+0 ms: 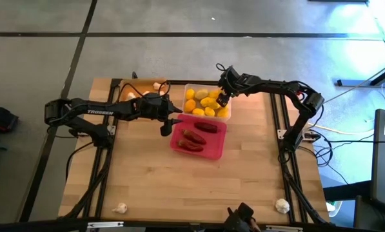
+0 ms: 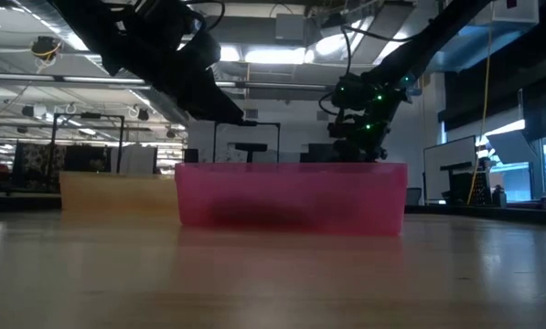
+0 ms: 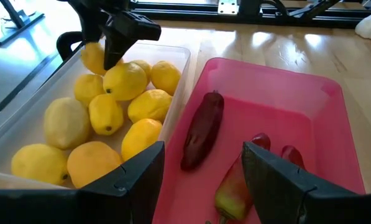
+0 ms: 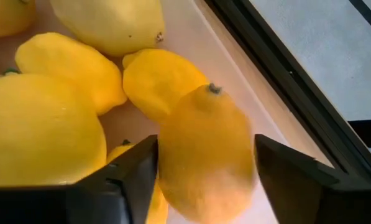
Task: Sort produce into baskets
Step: Put the yellow lemon in the transparent bin, then put the white garlic in the orange bin
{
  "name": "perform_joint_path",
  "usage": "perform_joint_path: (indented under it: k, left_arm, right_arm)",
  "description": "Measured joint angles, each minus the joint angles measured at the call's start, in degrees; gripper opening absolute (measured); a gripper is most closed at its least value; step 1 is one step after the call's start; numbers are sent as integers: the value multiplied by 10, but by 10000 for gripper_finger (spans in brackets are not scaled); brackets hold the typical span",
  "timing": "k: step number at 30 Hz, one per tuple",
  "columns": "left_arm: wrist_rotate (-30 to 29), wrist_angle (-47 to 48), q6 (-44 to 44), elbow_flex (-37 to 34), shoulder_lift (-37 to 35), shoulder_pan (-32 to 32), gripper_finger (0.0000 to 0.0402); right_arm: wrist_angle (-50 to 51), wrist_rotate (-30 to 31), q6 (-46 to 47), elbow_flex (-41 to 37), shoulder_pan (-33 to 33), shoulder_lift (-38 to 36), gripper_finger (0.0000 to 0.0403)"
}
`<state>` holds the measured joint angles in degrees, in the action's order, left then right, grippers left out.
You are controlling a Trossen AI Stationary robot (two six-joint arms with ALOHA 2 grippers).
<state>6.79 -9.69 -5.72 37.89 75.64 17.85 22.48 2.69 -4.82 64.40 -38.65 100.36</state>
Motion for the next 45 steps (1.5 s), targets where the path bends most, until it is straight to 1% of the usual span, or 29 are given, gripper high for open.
perform_joint_path:
  k: [4,7,13,16,19,23,25,29,33,39,45]
  left_arm:
    - [0,0,0,0,0,0,210]
    - [0,0,0,0,0,0,210]
    - [0,0,9,0,0,0,210]
    - [0,0,13,0,0,0,210]
    - [0,0,13,0,0,0,210]
    - [0,3,17,0,0,0,210]
    - [0,9,51,0,1,-3,210]
    - [0,20,82,0,1,-11,210]
    - [0,23,101,0,1,-37,210]
    - [-1,20,119,0,1,-91,210]
    - [-34,18,157,0,1,-147,210]
  right_arm:
    - [1,-1,0,0,0,-3,298]
    - [4,7,0,0,1,-17,313]
    - [37,7,0,0,13,-76,316]
    - [68,7,0,0,36,-119,316]
    - [123,7,1,0,72,-163,316]
    - [220,7,29,0,139,-214,316]
    - [261,7,58,0,179,-229,316]
    - [339,7,124,0,265,-241,317]
    - [403,7,205,0,365,-242,317]
    - [425,12,319,0,515,-242,317]
    - [428,-5,430,0,648,-241,317]
